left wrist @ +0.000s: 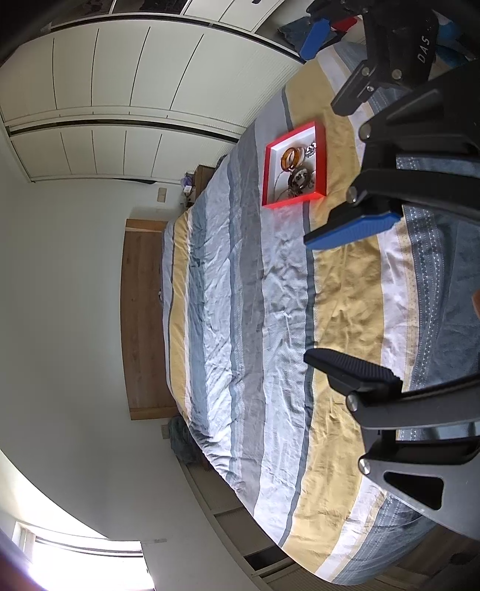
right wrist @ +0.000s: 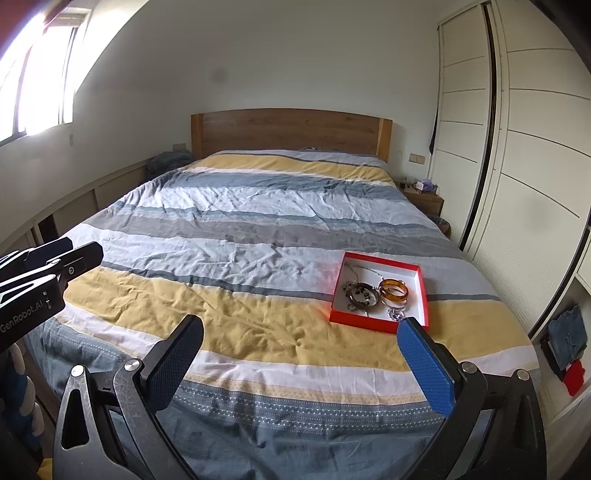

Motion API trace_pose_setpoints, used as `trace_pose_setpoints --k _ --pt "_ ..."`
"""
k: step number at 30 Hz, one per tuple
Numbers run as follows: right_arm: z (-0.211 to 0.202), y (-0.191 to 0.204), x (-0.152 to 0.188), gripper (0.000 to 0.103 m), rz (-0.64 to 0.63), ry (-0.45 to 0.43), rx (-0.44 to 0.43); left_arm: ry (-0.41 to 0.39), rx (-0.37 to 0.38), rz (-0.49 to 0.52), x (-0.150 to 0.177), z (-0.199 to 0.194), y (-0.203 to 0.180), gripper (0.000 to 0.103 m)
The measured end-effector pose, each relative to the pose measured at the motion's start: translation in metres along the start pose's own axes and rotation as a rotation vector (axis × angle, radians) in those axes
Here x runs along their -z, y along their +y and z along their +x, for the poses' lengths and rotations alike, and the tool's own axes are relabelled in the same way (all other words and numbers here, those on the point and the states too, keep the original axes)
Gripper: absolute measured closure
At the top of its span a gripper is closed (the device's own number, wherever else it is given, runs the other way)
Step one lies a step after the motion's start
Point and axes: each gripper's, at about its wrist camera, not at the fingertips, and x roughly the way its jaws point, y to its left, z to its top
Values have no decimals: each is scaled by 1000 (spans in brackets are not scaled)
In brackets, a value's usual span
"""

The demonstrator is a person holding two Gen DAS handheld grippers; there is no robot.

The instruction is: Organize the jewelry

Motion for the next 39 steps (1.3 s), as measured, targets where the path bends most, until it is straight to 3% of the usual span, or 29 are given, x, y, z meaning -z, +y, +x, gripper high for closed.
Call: trace_pose_setpoints --k 19,39 --pt "37 -18 2 0 -63 71 90 90 -67 21 12 48 -5 50" --pt "56 -34 2 0 -35 90 95 165 -83 45 19 79 -18 49"
